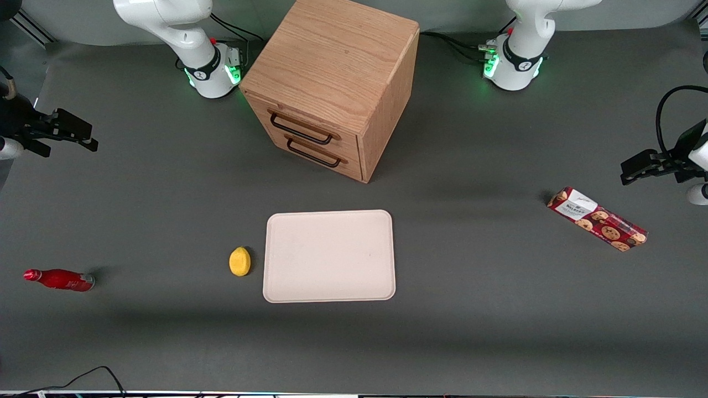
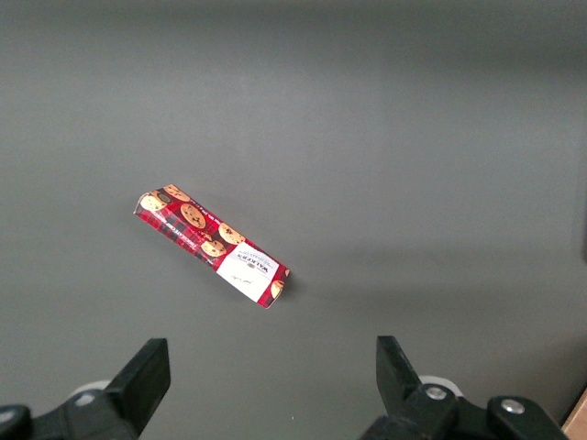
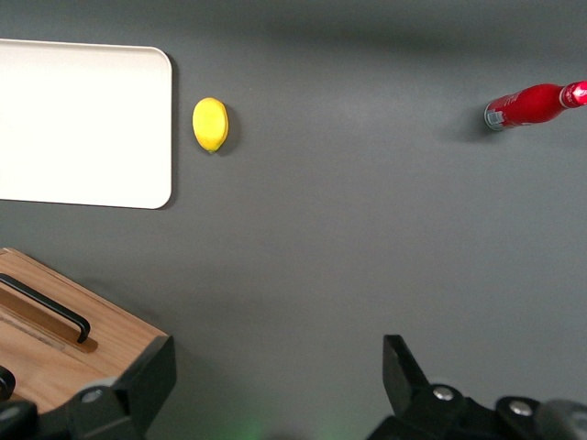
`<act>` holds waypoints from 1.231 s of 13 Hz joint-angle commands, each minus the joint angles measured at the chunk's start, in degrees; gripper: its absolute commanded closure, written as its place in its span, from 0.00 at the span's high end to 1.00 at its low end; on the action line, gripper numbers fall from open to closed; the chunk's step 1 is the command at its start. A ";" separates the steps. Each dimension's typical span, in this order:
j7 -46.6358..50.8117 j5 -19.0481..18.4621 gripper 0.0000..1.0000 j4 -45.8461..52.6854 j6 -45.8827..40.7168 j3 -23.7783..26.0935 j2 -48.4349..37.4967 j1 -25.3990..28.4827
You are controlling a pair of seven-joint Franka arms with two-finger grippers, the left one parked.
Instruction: Open upper drawer
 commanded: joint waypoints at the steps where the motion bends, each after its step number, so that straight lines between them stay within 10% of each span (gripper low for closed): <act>1: -1.34 0.65 1.00 -0.13 -1.26 -0.07 -0.50 -0.42; 16: -1.26 0.38 1.00 -0.31 -1.44 -0.24 -0.33 -1.12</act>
